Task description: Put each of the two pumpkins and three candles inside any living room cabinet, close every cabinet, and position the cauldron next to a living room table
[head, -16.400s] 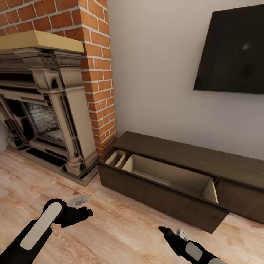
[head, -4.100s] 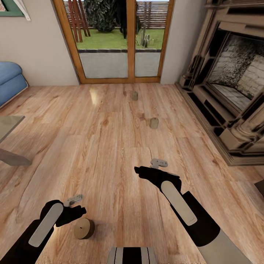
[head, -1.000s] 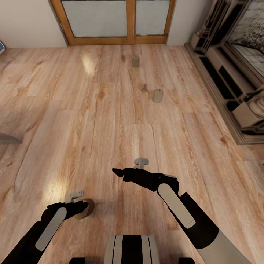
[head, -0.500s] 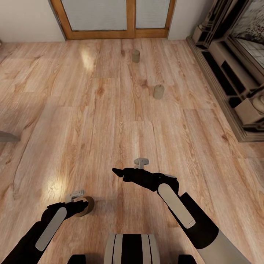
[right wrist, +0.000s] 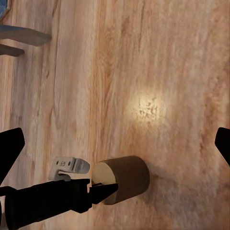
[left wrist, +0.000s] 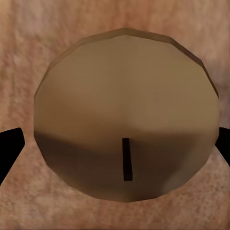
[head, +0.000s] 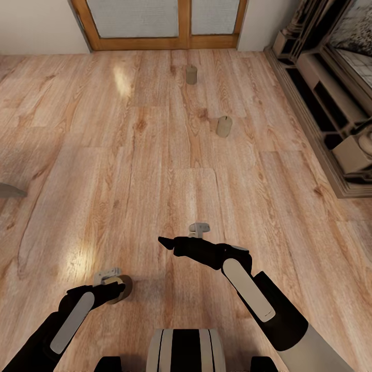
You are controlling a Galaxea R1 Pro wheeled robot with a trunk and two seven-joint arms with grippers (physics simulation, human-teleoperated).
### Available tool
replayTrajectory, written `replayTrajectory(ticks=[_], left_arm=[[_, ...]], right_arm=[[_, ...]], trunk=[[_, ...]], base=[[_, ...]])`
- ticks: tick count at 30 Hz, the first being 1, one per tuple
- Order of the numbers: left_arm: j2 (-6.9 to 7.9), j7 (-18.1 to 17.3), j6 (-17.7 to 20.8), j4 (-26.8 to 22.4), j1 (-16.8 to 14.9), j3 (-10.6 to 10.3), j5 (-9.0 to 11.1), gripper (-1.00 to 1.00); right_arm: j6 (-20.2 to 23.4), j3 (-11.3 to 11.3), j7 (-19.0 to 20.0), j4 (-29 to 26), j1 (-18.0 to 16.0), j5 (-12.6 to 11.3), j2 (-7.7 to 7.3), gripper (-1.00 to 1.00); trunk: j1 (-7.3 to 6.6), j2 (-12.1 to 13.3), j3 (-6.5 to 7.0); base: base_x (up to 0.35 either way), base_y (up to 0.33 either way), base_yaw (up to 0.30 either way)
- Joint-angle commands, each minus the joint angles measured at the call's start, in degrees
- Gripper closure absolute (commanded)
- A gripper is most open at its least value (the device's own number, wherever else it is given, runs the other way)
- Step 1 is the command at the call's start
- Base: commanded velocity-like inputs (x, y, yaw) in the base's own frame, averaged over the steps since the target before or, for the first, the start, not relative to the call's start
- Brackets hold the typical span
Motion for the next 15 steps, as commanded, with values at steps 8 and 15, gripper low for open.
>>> replayTrajectory(ticks=[8, 15], left_arm=[[0.06, 0.51, 0.31, -0.05, -0.01, -0.15, -0.04, -1.00], [0.07, 0.45, 0.36, -0.05, -0.01, -0.21, 0.07, -1.00]], right_arm=[[0.03, 0.11, -0.57, -0.08, -0.05, -0.60, -0.07, -1.00], [0.03, 0.10, -0.57, -0.05, -0.05, -0.60, -0.07, -1.00]], trunk=[[0.00, -0.01, -0.04], [0.00, -0.01, -0.04]], base=[[0.000, 0.000, 0.000], [0.000, 0.000, 0.000]])
